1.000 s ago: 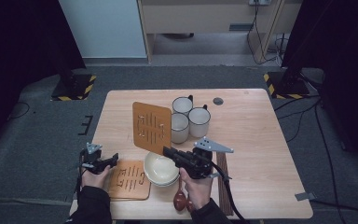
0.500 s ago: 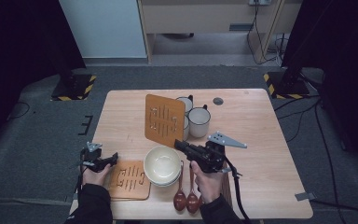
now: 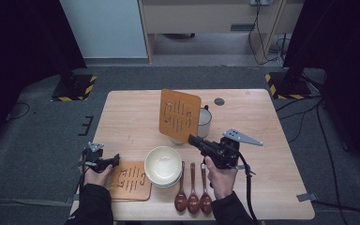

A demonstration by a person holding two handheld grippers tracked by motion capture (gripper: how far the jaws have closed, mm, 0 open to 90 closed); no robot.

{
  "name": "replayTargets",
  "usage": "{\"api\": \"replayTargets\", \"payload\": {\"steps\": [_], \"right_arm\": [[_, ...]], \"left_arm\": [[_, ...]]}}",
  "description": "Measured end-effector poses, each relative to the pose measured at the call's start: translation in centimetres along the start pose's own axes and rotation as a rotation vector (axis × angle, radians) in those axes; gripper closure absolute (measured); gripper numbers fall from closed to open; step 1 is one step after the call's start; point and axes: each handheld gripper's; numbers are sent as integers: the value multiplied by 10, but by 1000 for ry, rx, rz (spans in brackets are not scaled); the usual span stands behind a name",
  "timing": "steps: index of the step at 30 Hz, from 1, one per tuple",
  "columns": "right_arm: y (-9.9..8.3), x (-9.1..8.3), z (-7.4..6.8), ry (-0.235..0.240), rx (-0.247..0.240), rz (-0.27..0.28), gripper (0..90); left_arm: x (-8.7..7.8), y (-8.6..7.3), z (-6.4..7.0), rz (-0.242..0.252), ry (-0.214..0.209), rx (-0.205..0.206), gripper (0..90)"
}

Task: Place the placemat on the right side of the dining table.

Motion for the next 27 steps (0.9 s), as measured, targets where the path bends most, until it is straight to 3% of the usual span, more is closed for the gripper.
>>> {"api": "replayTargets", "payload": {"steps": [11,27], "right_arm": [[7,-18,23,-59,8,8,871],[16,-38,44,-123,6,14,871]], "left_arm": [[1,0,0,-8,11,-9,17],[1,0,0,-12,14,-11,6]]}}
Point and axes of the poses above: each handheld gripper's, and its own axes: x roughly forward along the jaws, y roughly out of its top, z roughly to its right, and after that the axes turned 12 degrees about -x, right-handed
